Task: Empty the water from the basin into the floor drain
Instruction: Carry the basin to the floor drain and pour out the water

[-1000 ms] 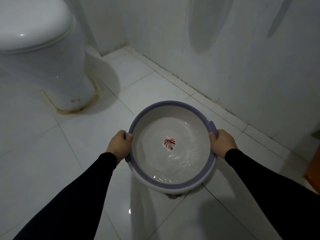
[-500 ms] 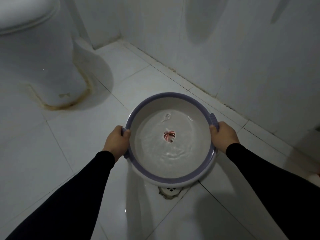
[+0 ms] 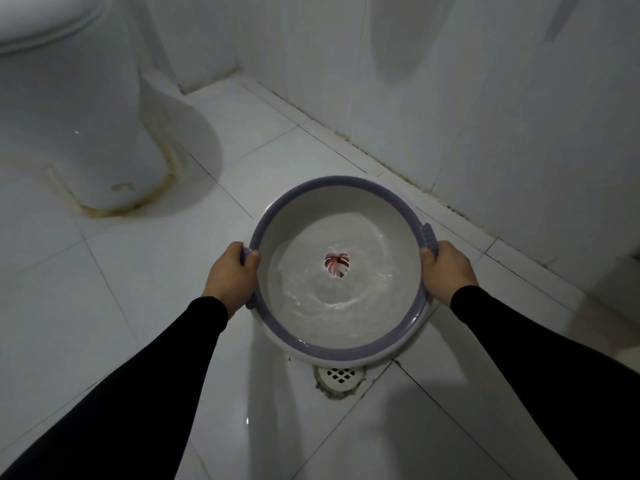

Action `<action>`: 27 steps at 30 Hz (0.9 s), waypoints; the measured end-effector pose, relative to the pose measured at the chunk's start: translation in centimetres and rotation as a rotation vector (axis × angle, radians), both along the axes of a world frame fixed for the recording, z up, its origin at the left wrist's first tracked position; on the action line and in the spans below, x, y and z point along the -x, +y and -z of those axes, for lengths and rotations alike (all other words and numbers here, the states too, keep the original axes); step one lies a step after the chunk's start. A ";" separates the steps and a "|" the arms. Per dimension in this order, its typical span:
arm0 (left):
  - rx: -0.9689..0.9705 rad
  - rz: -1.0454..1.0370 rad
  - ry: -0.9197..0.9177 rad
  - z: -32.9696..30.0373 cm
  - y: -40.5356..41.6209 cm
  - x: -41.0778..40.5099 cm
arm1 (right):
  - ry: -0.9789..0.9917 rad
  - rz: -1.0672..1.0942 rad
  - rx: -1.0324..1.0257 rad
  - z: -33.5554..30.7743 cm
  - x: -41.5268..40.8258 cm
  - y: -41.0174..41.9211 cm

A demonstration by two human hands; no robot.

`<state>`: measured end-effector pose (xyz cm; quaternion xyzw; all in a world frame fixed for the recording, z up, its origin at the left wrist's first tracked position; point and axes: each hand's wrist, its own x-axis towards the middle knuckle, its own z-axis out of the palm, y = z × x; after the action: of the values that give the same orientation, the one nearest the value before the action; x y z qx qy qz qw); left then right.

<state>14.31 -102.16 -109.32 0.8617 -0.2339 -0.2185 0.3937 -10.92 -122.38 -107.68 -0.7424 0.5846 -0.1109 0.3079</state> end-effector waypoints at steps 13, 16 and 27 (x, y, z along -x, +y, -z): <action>0.027 -0.017 -0.012 -0.4 0.1 0.0 | -0.012 -0.010 0.014 -0.1 -0.2 0.1; 0.017 -0.018 -0.003 -0.4 0.2 -0.2 | -0.013 -0.011 0.012 -0.1 -0.2 0.2; 0.018 0.006 -0.027 -1.1 0.2 0.4 | -0.016 -0.009 0.000 -0.3 0.1 0.4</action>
<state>13.91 -101.95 -108.23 0.8603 -0.2438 -0.2061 0.3975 -11.03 -121.93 -107.41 -0.7441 0.5788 -0.1153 0.3129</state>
